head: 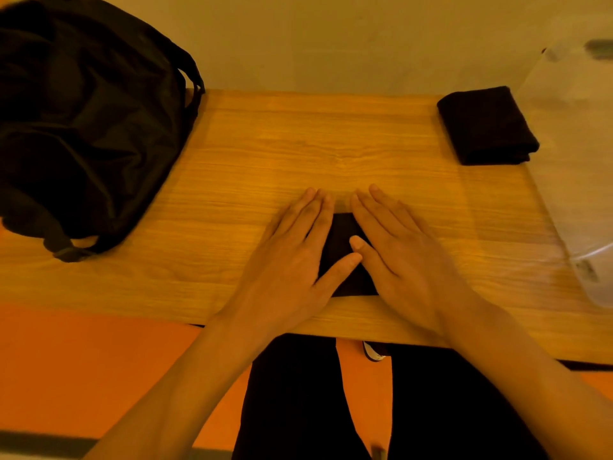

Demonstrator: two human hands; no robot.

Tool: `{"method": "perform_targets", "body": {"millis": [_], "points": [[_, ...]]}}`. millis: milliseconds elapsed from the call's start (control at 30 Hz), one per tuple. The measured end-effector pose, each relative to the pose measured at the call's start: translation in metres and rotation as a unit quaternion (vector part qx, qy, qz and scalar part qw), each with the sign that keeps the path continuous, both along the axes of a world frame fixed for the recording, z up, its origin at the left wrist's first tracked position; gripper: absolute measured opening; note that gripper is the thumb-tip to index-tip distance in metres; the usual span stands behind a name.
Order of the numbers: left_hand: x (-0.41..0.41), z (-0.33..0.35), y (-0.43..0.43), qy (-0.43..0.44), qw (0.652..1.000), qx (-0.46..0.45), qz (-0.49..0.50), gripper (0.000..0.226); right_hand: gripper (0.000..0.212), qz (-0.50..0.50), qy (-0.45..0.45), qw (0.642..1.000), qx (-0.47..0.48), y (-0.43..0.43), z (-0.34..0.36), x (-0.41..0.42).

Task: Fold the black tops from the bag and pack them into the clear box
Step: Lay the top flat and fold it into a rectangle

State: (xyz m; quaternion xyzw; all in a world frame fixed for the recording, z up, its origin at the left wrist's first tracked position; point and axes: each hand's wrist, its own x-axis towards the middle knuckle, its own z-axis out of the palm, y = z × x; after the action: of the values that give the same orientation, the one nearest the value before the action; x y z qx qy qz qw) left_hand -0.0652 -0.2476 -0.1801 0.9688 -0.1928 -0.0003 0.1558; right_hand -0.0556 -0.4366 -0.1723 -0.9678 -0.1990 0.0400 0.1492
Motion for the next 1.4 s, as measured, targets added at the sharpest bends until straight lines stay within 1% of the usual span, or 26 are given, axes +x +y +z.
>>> {"method": "perform_targets", "body": {"millis": [100,167,300,467,533,600,633,667,700,767,800,867,933,1000,1100,1233,1400], "points": [[0.000,-0.001,0.001,-0.008,1.000,0.005,0.003,0.089,0.073,-0.014,0.010,1.000,0.019,0.001,0.000,0.000],[0.000,0.000,0.002,-0.013,1.000,0.015,0.003,0.089,0.073,-0.009,0.018,1.000,0.012,-0.001,-0.001,0.000],[-0.003,0.001,0.008,-0.031,0.998,0.049,0.004,0.090,0.083,0.006,0.014,1.000,-0.023,-0.007,-0.003,0.000],[-0.005,-0.001,0.018,-0.023,0.998,0.060,0.019,0.091,0.089,0.003,0.023,0.999,-0.026,-0.009,-0.003,-0.001],[-0.007,0.002,0.021,-0.024,0.999,0.040,0.026,0.091,0.090,0.002,0.024,1.000,0.004,-0.012,-0.002,-0.002],[-0.009,0.010,0.022,-0.033,0.999,-0.012,0.034,0.089,0.092,-0.018,0.037,0.995,0.085,-0.017,0.002,-0.003],[-0.010,0.016,0.022,-0.046,0.997,-0.043,0.039,0.088,0.091,-0.034,0.043,0.991,0.126,-0.020,0.006,-0.003],[-0.012,0.023,0.020,-0.062,0.995,-0.069,0.040,0.086,0.086,-0.041,0.031,0.988,0.144,-0.021,0.011,-0.003],[-0.013,0.028,0.017,-0.077,0.993,-0.087,0.036,0.084,0.078,-0.037,-0.007,0.990,0.133,-0.021,0.015,-0.002],[-0.016,0.036,0.008,-0.086,0.992,-0.096,0.004,0.081,0.065,0.000,-0.098,0.993,0.072,-0.018,0.020,0.000],[-0.017,0.037,0.003,-0.078,0.993,-0.088,-0.018,0.080,0.062,0.023,-0.116,0.992,0.051,-0.014,0.022,0.001],[-0.016,0.030,-0.003,-0.052,0.997,-0.047,-0.037,0.084,0.063,0.059,-0.094,0.994,0.018,-0.007,0.023,0.003],[-0.012,0.017,-0.003,-0.026,0.999,-0.006,-0.024,0.091,0.067,0.081,-0.058,0.995,-0.015,-0.002,0.014,0.002],[-0.007,0.004,-0.001,-0.020,1.000,0.015,-0.014,0.094,0.070,0.081,-0.051,0.995,-0.027,-0.001,0.003,0.002],[-0.004,-0.002,-0.001,-0.011,1.000,0.007,-0.010,0.091,0.072,0.054,-0.051,0.997,-0.009,-0.001,-0.006,0.001],[-0.005,-0.001,-0.002,-0.014,1.000,-0.018,-0.004,0.093,0.073,0.048,-0.045,0.998,0.007,0.000,-0.006,0.000],[-0.004,-0.001,0.004,-0.004,1.000,0.010,-0.014,0.105,0.089,0.062,-0.031,0.998,-0.005,-0.009,-0.006,0.000]]}}
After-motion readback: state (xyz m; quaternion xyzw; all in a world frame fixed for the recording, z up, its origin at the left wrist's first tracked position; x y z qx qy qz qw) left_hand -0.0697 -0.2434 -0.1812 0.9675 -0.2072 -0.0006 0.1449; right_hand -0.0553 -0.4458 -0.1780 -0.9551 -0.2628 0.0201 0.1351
